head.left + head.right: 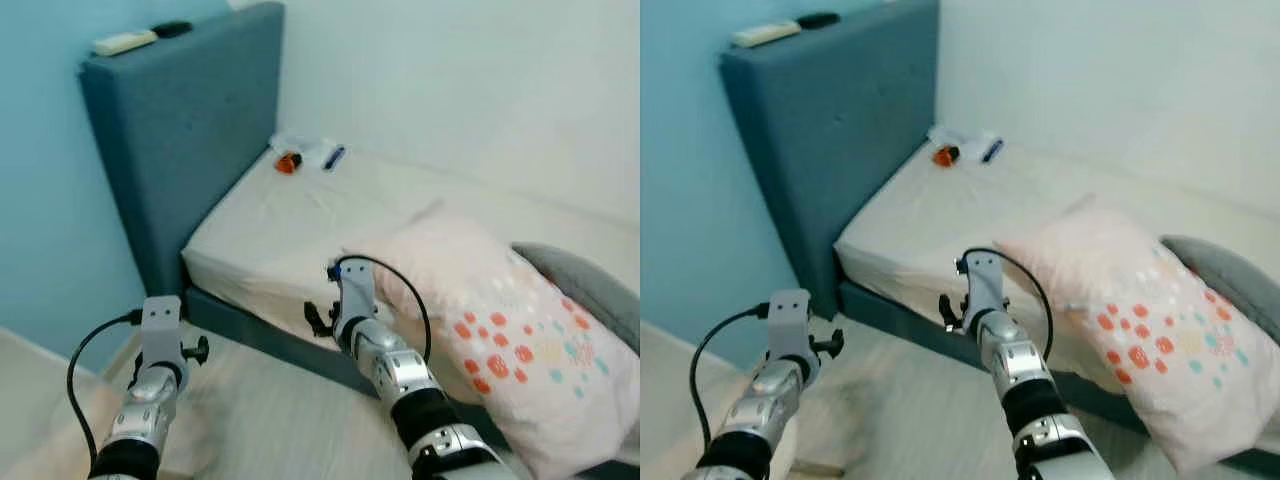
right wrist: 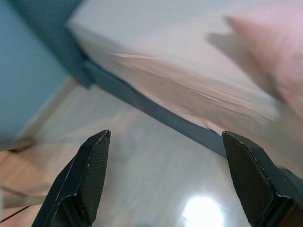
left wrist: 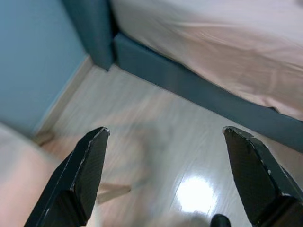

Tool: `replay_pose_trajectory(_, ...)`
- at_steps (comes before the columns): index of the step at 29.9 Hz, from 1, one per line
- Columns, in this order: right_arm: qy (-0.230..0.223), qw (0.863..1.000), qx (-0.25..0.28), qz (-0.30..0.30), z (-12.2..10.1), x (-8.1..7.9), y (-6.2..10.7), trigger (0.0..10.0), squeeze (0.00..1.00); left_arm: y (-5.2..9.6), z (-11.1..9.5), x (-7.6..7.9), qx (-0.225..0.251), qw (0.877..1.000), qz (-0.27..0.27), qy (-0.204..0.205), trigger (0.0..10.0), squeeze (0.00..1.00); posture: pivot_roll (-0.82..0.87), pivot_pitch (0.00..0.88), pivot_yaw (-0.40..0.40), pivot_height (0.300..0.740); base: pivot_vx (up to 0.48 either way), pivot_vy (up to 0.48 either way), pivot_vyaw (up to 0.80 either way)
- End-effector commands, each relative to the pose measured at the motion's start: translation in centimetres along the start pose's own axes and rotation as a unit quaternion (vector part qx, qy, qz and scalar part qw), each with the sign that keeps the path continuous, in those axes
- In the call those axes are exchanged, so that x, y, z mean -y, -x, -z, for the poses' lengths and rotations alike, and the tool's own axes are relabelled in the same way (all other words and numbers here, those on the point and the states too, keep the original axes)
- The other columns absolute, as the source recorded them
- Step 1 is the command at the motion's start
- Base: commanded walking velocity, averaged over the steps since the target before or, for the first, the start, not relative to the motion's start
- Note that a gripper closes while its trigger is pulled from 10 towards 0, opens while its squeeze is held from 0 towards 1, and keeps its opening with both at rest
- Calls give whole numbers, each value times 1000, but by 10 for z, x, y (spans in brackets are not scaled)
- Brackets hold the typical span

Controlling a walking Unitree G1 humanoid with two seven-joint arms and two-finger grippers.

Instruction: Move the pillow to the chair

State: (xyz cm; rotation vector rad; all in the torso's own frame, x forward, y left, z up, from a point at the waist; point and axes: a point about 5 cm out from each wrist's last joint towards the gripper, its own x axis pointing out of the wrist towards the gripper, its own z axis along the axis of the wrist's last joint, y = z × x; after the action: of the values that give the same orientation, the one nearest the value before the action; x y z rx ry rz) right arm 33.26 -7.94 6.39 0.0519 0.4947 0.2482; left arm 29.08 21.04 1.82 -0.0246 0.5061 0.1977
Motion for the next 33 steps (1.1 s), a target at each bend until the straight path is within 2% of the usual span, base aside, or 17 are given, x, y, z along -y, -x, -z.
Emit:
replay_pose_trajectory(1, -1, 1000, -4, 4, 2, 3, 1, 10000, 0, 1, 6, 4, -10, 1000, 7, -3, 10000, 0, 60, 51, -93, 712, 0, 0, -800)
replay_pose_trajectory(19, -1, 1000, -5, 3, 3, 2, 1, 10000, 0, 2, 5, 4, -3, 1000, 9, -4, 10000, 0, 61, 51, -94, 712, 0, 0, -800)
replay_pose_trajectory(21, -1, 1000, -4, 3, 3, 2, 1, 10000, 0, 2, 3, 5, 4, 1000, 16, -5, 10000, 0, 58, 52, -97, 712, 0, 0, -800)
replay_pose_trajectory(24, -4, 1000, -3, 3, 2, 2, 1, 10000, 0, 3, -11, 5, 45, 998, 34, 3, 10000, 0, 57, 65, -105, 712, 0, 0, -800)
replay_pose_trajectory(31, -5, 1000, -3, 2, 1, 2, 1, 10000, 0, 4, -14, 5, 57, 998, 39, 8, 10000, 0, 57, 65, -105, 712, 0, 0, -800)
replay_pose_trajectory(33, -7, 1000, 8, 3, -3, 3, 1, 10000, 0, 6, -20, 10, 82, 995, 55, 1, 10000, 0, 61, 84, -112, 712, 0, 0, -800)
